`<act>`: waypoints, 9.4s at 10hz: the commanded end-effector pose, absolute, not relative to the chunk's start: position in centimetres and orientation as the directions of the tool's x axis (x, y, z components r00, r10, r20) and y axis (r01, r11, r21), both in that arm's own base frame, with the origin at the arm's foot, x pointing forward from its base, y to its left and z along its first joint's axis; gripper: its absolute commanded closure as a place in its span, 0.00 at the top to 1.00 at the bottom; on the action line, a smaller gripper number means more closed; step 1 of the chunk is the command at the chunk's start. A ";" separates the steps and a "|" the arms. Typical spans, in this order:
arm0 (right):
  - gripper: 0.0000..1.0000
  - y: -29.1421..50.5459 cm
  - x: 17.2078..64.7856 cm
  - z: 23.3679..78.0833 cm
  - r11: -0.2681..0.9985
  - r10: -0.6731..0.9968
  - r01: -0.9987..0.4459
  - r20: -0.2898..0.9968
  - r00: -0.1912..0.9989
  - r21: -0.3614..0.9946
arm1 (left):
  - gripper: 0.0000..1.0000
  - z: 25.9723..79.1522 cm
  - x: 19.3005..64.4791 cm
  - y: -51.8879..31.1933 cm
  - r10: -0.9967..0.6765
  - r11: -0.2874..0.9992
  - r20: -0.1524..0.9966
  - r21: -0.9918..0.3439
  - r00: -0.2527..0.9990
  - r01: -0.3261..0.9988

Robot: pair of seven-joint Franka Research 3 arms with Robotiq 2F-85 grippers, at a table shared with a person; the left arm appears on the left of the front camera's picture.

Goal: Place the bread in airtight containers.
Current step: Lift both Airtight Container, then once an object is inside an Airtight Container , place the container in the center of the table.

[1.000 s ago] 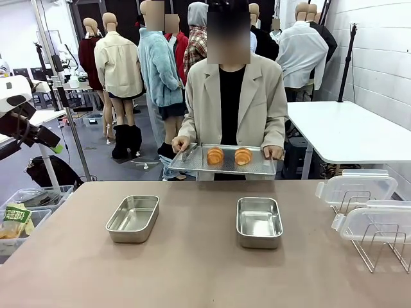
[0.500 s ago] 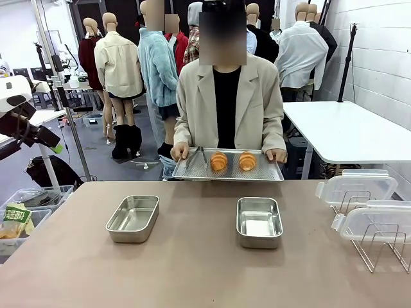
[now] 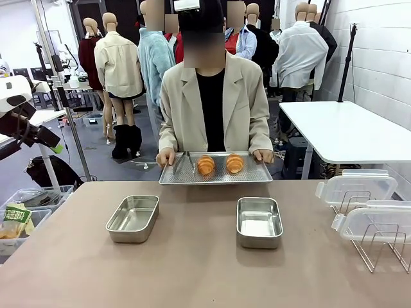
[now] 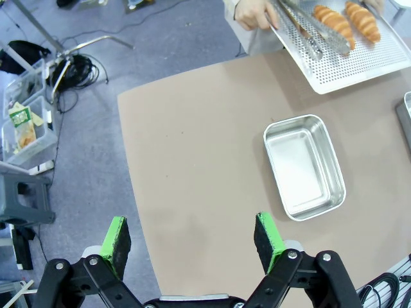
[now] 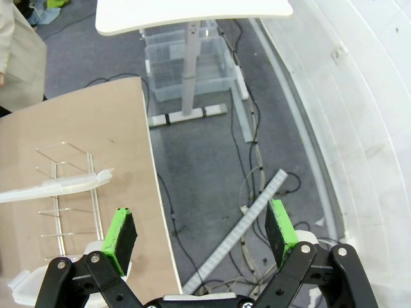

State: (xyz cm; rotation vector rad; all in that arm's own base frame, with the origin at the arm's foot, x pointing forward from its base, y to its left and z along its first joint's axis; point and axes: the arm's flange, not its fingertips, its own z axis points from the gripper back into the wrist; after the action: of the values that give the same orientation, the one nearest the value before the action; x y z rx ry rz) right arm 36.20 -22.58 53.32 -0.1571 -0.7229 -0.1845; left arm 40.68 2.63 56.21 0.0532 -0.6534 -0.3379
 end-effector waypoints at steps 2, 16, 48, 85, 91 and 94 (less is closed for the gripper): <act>1.00 -22.3 35.9 53.0 0.972 -0.117 0.223 0.662 0.740 -0.077 | 1.00 56.1 40.4 2.8 -0.327 0.944 0.588 0.161 0.740 0.289; 1.00 1.7 42.7 56.3 0.983 0.186 -0.160 0.494 0.849 -0.094 | 1.00 52.4 46.9 -5.3 -0.362 0.920 0.562 0.085 0.744 0.383; 0.00 20.7 47.4 31.9 0.997 0.050 -0.032 0.248 0.968 -0.076 | 0.00 32.1 50.2 -10.5 -0.289 0.956 0.172 -0.007 0.942 0.294; 0.00 19.6 46.1 42.5 1.000 0.011 -0.009 0.312 0.950 -0.009 | 0.00 46.2 45.9 -19.1 -0.319 0.948 0.237 0.076 0.918 0.310; 0.00 19.6 46.1 42.5 1.000 0.011 -0.009 0.312 0.950 -0.009 | 0.00 46.2 45.9 -19.1 -0.319 0.948 0.237 0.076 0.918 0.310; 0.00 19.6 46.1 42.5 1.000 0.011 -0.009 0.312 0.950 -0.009 | 0.00 46.2 45.9 -19.1 -0.319 0.948 0.237 0.076 0.918 0.310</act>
State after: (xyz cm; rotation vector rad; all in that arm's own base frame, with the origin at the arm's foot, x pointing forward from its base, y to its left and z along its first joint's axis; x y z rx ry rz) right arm 46.01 19.58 42.26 -0.0202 -0.2976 0.0083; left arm 45.85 -19.41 45.92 0.0437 -0.2249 -0.3056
